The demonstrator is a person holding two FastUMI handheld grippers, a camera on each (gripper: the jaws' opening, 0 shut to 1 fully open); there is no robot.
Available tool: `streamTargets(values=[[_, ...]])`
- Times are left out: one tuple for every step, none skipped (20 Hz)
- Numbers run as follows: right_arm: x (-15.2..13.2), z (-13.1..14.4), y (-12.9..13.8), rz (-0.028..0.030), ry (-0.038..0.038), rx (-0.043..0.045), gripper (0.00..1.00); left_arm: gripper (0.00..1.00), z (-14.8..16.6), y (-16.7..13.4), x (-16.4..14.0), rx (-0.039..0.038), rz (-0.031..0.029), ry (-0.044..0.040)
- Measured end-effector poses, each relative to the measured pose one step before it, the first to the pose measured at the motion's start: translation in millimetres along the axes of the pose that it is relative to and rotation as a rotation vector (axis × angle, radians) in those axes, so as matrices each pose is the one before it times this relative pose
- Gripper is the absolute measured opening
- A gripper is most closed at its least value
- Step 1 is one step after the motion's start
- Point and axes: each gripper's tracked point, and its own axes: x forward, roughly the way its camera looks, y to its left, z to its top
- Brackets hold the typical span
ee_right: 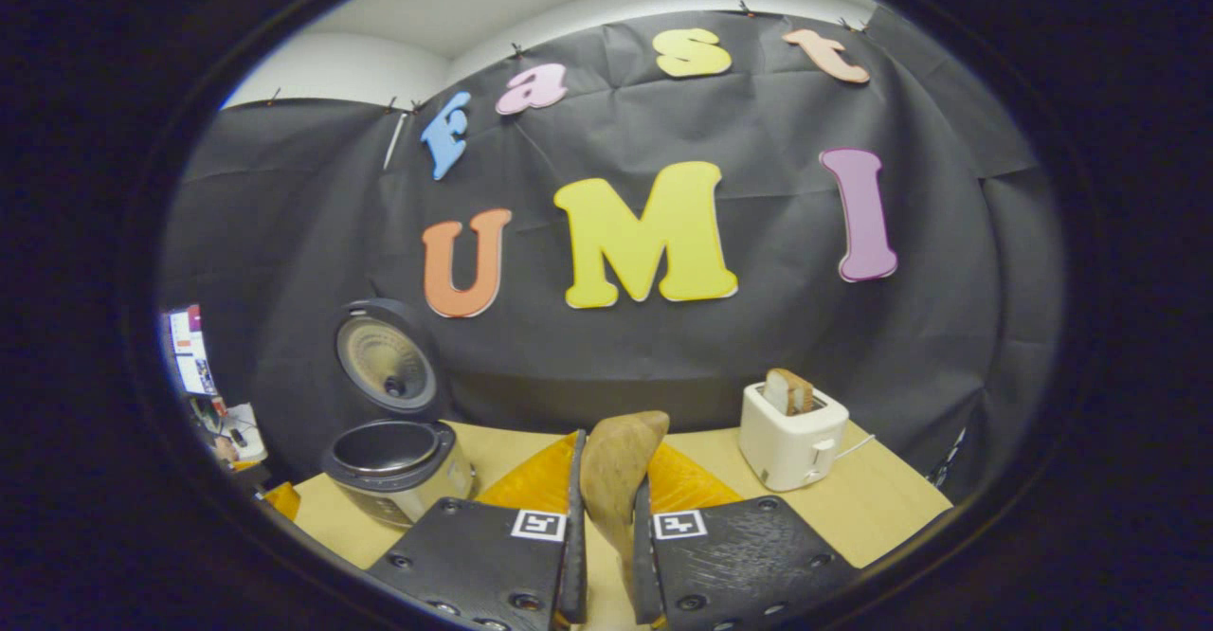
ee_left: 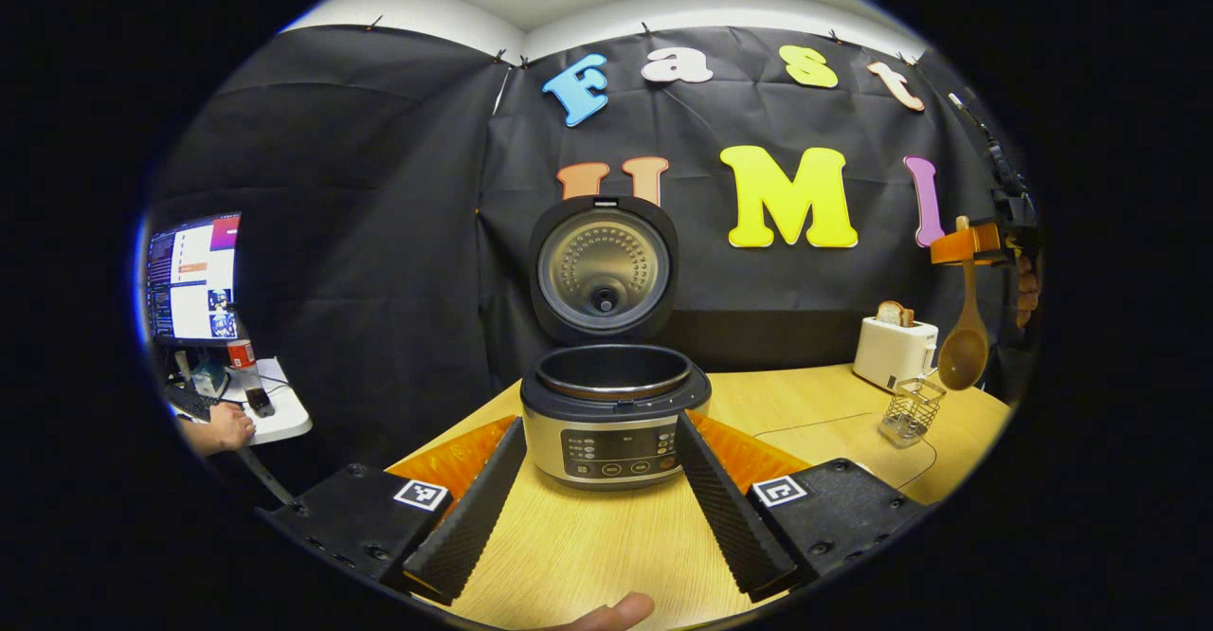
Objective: Close the left gripper, press the button to open the rice cooker; take a wooden spoon from the chopstick holder with the right hand, scoop a spoonful of rice and pour it into the rice cooker, then put the wooden spoon back into the chopstick holder.
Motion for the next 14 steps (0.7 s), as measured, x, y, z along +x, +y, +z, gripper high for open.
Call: streamTargets(values=[[-2.79,-2.74,18.04,0.01763,-0.00296,-0.02227,0.17,1.0,2.11,-2.05,-2.48,0.00757,-0.01028,-0.00289],[-1.04,-1.85,15.64,0.0122,-0.00722,-0.02203,0.19,1.0,5.92,1.29,-3.38,0.00623,0.00307,-0.01313],[0.27,-4.81,15.96,0.00824,-0.00446,-0.02342,0.19,1.0,4.58,3.02,-3.41,0.00328,0.00565,-0.01486],[1.83,-7.93,11.9,-0.00243,0.00502,-0.01702,0.19,1.0,3.77,0.32,-3.37,-0.00119,-0.00185,-0.0102],[1.99,-10.45,10.74,-0.00711,0.00582,-0.01128,0.19,1.0,3.91,-3.04,-3.15,-0.00787,-0.01432,-0.01031],[3.68,-9.77,8.66,-0.01328,0.0069,-0.01307,0.19,1.0,4.67,-2.24,-3.7,-0.0107,-0.01494,-0.0103],[4.75,-11.98,8.05,-0.01011,0.01095,-0.00664,0.17,1.0,3.24,1.49,-3.26,-0.01241,-0.00644,-0.01045],[4.06,-12.5,6.09,-0.02003,0.00523,-0.0041,0.19,1.0,2.46,1.85,-2.07,-0.01405,-0.00326,-0.00696],[1.64,-10.25,3.38,-0.01782,0.00699,0.00435,0.19,1.0,2.6,1.12,-2.09,-0.01519,-0.00722,-0.00646],[1.73,-11.37,4.51,-0.01976,0.0111,0.00696,0.19,1.0,2.1,0.96,-1.75,-0.0152,-0.00522,-0.00603],[1.7,-11.03,2.05,-0.02688,0.01017,0.0074,0.19,1.0,2.66,1.8,-1.08,-0.01285,-0.00306,-0.00573],[-0.6,-8.93,0.56,-0.02451,0.01673,0.01077,0.19,1.0,1.28,1.1,-1.48,-0.00733,-0.00511,-0.00455],[4.26,-10.44,-1.1,-0.02617,0.01697,0.01454,0.17,1.0,2.04,0.28,0.67,-0.00055,-0.00889,-0.01014],[2.63,-6.56,-0.82,-0.01446,0.01457,0.0093,0.19,1.0,-0.68,0.38,0.57,0.00306,-0.00711,0.00159]])
